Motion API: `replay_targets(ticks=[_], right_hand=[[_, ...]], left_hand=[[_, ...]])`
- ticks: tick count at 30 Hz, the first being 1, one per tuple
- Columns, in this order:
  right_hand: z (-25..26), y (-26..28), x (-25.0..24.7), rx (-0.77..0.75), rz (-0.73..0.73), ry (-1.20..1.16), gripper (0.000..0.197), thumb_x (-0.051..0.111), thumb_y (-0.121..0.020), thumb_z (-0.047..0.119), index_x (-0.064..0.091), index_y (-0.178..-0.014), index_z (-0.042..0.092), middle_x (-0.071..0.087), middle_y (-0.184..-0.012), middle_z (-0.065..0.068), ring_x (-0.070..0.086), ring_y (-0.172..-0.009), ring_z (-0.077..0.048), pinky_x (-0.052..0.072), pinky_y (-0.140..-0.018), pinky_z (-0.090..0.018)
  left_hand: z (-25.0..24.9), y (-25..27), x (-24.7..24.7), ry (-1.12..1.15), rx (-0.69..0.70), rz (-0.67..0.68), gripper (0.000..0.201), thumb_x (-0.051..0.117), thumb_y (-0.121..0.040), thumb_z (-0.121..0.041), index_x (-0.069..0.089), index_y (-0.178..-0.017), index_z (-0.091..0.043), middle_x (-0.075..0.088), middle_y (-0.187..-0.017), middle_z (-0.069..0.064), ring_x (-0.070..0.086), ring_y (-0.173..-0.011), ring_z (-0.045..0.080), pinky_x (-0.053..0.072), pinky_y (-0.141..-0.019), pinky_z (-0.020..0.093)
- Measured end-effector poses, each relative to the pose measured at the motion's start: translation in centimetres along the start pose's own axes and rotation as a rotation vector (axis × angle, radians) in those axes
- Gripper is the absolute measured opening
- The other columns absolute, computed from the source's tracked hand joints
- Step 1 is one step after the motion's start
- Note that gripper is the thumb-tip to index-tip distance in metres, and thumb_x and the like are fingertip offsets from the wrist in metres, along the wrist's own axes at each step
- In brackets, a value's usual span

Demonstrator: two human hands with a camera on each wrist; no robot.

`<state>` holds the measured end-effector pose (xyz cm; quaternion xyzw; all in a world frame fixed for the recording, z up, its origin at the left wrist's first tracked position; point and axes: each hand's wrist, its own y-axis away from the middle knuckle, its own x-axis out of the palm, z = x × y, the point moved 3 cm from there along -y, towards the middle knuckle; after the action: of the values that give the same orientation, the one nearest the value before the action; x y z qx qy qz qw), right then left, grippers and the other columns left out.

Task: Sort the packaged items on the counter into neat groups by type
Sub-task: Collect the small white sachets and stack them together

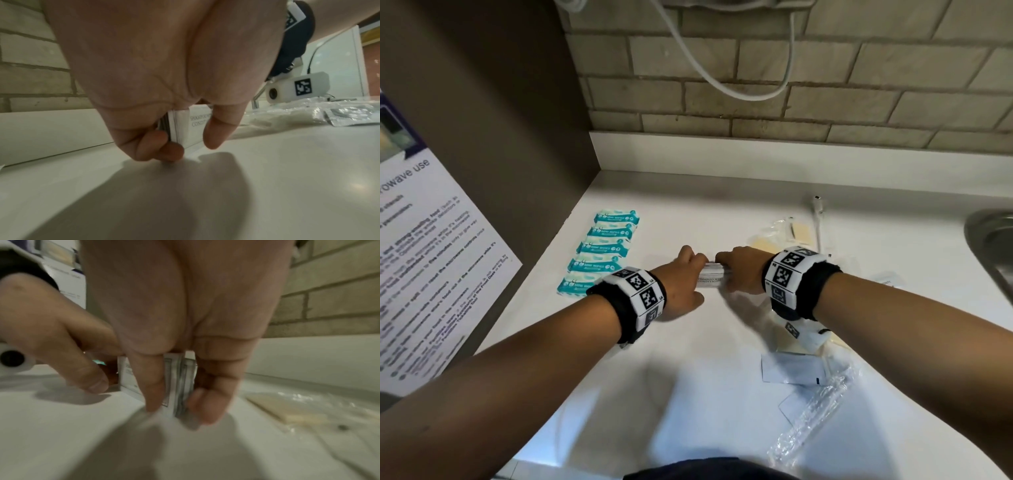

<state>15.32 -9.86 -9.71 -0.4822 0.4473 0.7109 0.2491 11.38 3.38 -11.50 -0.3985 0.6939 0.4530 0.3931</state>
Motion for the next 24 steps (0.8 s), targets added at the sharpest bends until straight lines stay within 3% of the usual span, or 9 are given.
replay_targets(ticks=[4, 7, 9, 11, 13, 15, 19, 24], right_hand=[[0.1, 0.2, 0.3, 0.026, 0.006, 0.152, 0.029, 0.052, -0.092, 0.034, 0.044, -0.11, 0.014, 0.047, -0.074, 0.003, 0.054, -0.076, -0.025, 0.04, -0.065, -0.033], [0.0, 0.1, 0.7, 0.031, -0.018, 0.104, 0.04, 0.056, -0.088, 0.042, 0.045, -0.114, 0.013, 0.055, -0.101, -0.004, 0.059, -0.089, -0.029, 0.04, -0.07, -0.034], [-0.1, 0.1, 0.8, 0.031, -0.022, 0.043, 0.045, 0.059, -0.088, 0.039, 0.046, -0.119, 0.008, 0.049, -0.105, -0.008, 0.057, -0.092, -0.029, 0.039, -0.073, -0.034], [-0.3, 0.4, 0.4, -0.005, -0.03, -0.008, 0.035, 0.059, -0.089, 0.03, 0.05, -0.112, 0.006, 0.048, -0.098, -0.007, 0.052, -0.083, -0.024, 0.039, -0.071, -0.032], [-0.9, 0.8, -0.2, -0.033, -0.049, -0.053, 0.021, 0.06, -0.089, 0.024, 0.055, -0.102, 0.008, 0.056, -0.094, -0.007, 0.052, -0.08, -0.022, 0.041, -0.071, -0.03], [-1.7, 1.2, -0.9, -0.031, -0.06, -0.097, 0.022, 0.064, -0.087, 0.024, 0.062, -0.102, 0.009, 0.064, -0.096, -0.007, 0.054, -0.082, -0.021, 0.042, -0.073, -0.029], [-2.3, 1.5, -1.2, -0.023, -0.098, -0.158, 0.029, 0.075, -0.08, 0.027, 0.069, -0.107, 0.016, 0.063, -0.09, 0.002, 0.054, -0.084, -0.015, 0.039, -0.073, -0.025], [-2.4, 1.4, -0.9, -0.017, -0.112, -0.203, 0.027, 0.075, -0.08, 0.025, 0.07, -0.105, 0.017, 0.07, -0.096, -0.002, 0.057, -0.084, -0.016, 0.042, -0.073, -0.025]], left_hand=[[-0.3, 0.0, 0.1, 0.037, 0.028, 0.014, 0.043, 0.046, -0.092, -0.024, 0.032, -0.132, -0.016, 0.029, -0.123, 0.003, 0.048, -0.074, 0.02, 0.043, -0.077, 0.037], [0.1, -0.2, 0.3, 0.096, 0.024, 0.009, 0.044, 0.042, -0.094, -0.021, 0.031, -0.137, -0.015, 0.031, -0.124, 0.004, 0.05, -0.085, 0.024, 0.043, -0.084, 0.036], [0.4, -0.2, 0.3, 0.14, 0.032, -0.001, 0.047, 0.04, -0.096, -0.019, 0.028, -0.141, -0.015, 0.032, -0.131, 0.004, 0.053, -0.093, 0.025, 0.043, -0.088, 0.035], [0.6, 0.1, 0.1, 0.204, 0.034, -0.046, 0.046, 0.042, -0.097, -0.018, 0.032, -0.141, -0.015, 0.041, -0.132, 0.003, 0.055, -0.095, 0.019, 0.045, -0.088, 0.029], [1.1, 0.5, -0.4, 0.297, 0.026, -0.152, 0.035, 0.053, -0.095, -0.02, 0.05, -0.13, -0.017, 0.057, -0.102, -0.005, 0.054, -0.074, 0.004, 0.042, -0.067, 0.014], [1.8, 0.8, -1.0, 0.421, -0.014, -0.25, 0.025, 0.069, -0.086, -0.019, 0.066, -0.11, -0.017, 0.057, -0.072, -0.015, 0.053, -0.055, -0.003, 0.038, -0.052, 0.007], [2.2, 0.7, -1.3, 0.524, -0.055, -0.257, 0.023, 0.081, -0.074, -0.015, 0.073, -0.095, -0.018, 0.064, -0.068, -0.014, 0.056, -0.051, -0.007, 0.042, -0.052, 0.006], [2.3, 0.4, -1.4, 0.49, -0.07, -0.243, 0.024, 0.081, -0.072, -0.019, 0.075, -0.095, -0.022, 0.061, -0.062, -0.014, 0.055, -0.056, -0.002, 0.042, -0.057, 0.008]])
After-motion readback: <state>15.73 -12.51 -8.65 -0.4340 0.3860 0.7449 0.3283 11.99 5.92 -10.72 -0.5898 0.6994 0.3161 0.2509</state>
